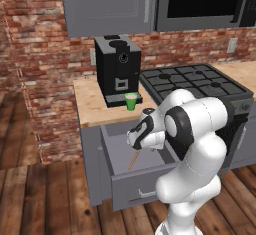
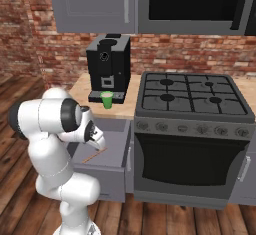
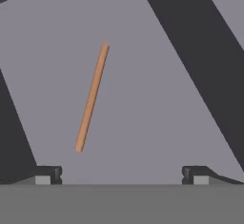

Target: Pick up the straw from the right drawer and put it inside the smoothie cup.

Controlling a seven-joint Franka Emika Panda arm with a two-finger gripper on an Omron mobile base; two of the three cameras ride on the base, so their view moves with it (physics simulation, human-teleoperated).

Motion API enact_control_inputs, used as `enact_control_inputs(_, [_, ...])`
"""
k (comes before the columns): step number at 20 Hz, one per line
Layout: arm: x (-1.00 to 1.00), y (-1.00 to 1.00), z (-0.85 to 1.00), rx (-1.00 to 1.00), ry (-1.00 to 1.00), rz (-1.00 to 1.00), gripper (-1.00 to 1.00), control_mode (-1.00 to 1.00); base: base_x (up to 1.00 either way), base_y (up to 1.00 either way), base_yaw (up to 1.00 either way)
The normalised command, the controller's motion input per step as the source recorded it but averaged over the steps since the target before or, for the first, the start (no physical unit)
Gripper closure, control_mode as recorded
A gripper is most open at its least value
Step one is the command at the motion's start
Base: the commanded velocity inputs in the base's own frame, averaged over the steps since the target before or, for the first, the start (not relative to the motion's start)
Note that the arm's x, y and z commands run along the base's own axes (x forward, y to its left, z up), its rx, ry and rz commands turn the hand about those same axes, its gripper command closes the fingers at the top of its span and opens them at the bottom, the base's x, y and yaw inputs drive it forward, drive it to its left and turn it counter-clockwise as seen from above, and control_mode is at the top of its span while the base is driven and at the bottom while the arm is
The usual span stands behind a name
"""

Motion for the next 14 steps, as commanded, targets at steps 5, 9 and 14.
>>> enact_control_inputs(5, [0.13, 0.00, -0.18, 0.00, 0.05, -0.02, -1.00, -1.00, 0.00, 0.00, 0.00])
enact_control_inputs(9, [0.10, 0.00, -0.18, 0.00, 0.02, -0.02, -1.00, -1.00, 0.00, 0.00, 0.00])
enact_control_inputs(14, [0.01, 0.00, -0.23, 0.00, 0.00, -0.02, -1.00, -1.00, 0.00, 0.00, 0.00])
